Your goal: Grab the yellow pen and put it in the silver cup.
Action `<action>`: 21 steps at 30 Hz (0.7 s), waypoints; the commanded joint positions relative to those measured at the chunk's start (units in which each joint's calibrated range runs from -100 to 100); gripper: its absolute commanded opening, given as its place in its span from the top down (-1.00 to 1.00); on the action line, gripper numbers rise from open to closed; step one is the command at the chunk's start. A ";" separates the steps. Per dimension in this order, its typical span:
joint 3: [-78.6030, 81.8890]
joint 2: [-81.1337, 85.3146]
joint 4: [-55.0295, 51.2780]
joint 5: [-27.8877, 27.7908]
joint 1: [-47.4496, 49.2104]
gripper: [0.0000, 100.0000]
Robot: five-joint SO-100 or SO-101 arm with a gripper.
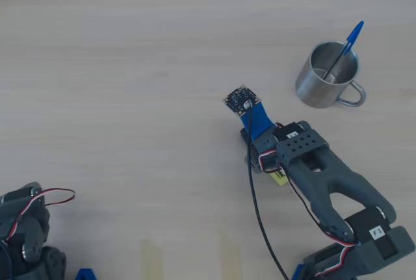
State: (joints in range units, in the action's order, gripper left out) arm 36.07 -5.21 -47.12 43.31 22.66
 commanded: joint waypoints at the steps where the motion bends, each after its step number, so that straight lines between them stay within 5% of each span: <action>1: 0.26 0.89 -0.03 0.02 0.47 0.73; 21: 1.17 1.55 -0.03 0.07 0.55 0.74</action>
State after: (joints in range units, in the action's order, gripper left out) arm 36.70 -5.04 -47.12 43.31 22.66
